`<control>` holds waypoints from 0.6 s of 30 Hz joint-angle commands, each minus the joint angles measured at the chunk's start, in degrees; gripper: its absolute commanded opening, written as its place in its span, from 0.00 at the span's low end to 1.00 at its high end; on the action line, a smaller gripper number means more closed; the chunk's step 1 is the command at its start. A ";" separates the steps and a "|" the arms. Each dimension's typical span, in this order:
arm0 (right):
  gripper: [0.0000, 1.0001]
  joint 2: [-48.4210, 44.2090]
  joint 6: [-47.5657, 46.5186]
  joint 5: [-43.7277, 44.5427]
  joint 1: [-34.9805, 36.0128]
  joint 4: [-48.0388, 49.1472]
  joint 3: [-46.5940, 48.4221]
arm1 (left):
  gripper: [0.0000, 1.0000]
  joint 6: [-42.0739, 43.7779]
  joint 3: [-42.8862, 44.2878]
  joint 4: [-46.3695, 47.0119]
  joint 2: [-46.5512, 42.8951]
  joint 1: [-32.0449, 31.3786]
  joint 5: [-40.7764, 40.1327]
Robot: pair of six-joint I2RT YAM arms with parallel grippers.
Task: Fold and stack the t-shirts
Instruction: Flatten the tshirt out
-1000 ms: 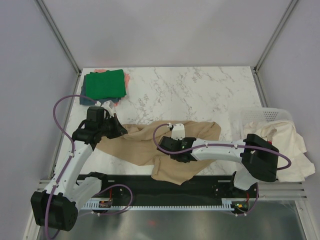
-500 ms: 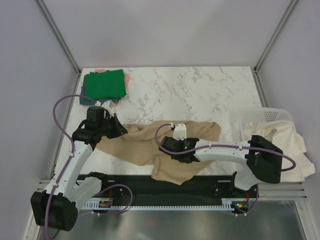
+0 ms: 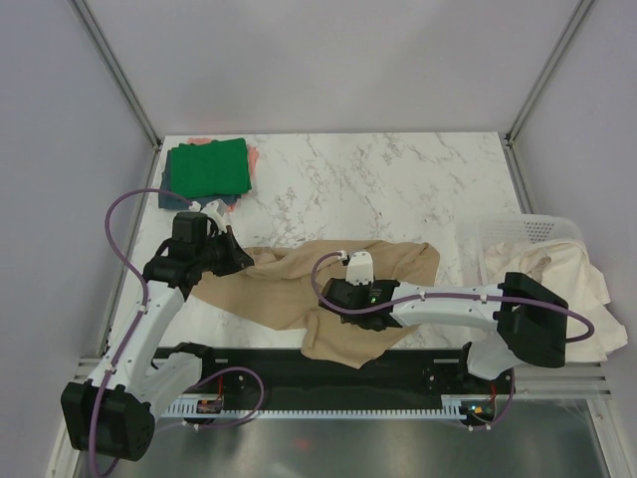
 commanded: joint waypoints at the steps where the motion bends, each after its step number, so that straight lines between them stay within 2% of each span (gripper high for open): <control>1: 0.50 0.20 1.28 1.44 0.18 -0.69 -0.20 | 0.02 -0.93 -0.11 1.68 -1.00 -0.32 1.05; 7: 0.37 1.26 1.54 2.85 0.27 -2.54 0.76 | 0.02 -0.93 -0.11 1.68 -0.92 -0.24 1.05; 10: 0.27 1.17 1.54 3.12 0.18 -2.89 0.68 | 0.02 -0.93 -0.11 1.76 -1.00 -0.24 1.05; 13: 0.12 0.73 1.63 3.38 0.18 -3.51 0.59 | 0.02 -0.93 -0.11 1.76 -0.91 -0.24 0.96; 16: 0.02 0.03 2.07 4.26 0.09 -5.52 1.03 | 0.02 -0.93 -0.11 1.68 -0.91 -0.24 0.87; 18: 0.00 -1.29 2.33 5.39 0.18 -8.24 1.73 | 0.02 -0.93 -0.03 1.68 -1.00 -0.24 0.78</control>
